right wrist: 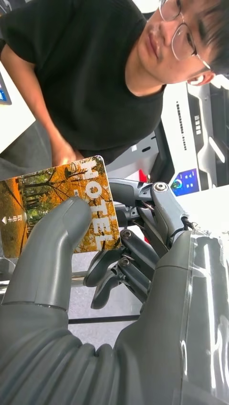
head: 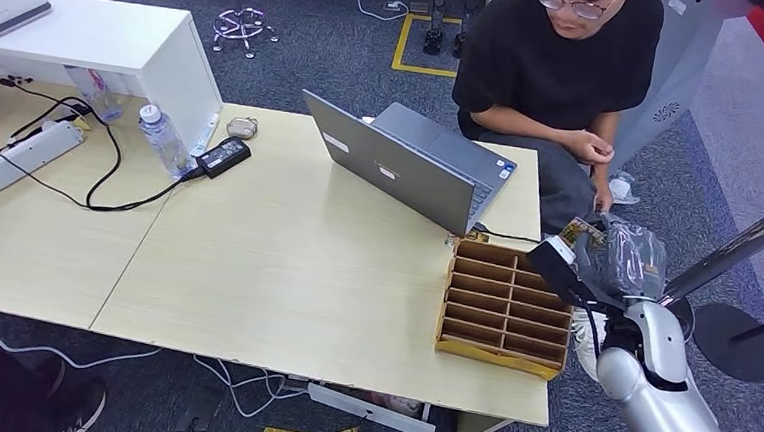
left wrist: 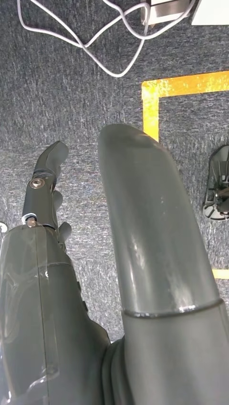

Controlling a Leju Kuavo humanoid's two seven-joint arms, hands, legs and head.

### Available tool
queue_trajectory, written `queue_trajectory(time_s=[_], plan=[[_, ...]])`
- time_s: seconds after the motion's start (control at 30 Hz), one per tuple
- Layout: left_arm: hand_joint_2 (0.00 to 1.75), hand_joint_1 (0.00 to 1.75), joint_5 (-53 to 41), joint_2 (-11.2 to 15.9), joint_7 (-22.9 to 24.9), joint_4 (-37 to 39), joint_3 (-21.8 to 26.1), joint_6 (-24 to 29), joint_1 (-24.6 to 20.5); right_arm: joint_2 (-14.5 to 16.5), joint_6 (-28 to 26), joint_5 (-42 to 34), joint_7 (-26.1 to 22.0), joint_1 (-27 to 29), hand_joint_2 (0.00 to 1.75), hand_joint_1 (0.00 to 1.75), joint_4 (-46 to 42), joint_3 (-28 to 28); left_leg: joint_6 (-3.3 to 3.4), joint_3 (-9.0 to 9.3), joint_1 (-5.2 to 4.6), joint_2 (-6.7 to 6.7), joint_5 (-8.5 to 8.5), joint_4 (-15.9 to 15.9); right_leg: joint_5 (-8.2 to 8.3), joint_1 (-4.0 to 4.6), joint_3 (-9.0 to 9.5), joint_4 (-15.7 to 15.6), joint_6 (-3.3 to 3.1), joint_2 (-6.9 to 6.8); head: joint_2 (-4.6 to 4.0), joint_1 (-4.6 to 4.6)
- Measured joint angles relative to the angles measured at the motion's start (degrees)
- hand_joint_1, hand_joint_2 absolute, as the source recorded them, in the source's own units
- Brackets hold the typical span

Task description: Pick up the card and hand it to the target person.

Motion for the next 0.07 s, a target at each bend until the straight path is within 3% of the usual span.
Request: queue_trajectory(time_s=[0.07], plan=[[0.00, 0.00, 0.00, 0.00, 0.00, 0.00, 0.00, -0.01, 0.00, 0.05, -0.01, 0.00, -0.03, -0.02, 1.75, 1.70, 0.18, 0.01, 0.00, 0.00, 0.00, 0.00, 0.00, 0.00, 0.00, 0.00, 0.00, 0.00, 0.00, 0.00, 0.00, 0.00]])
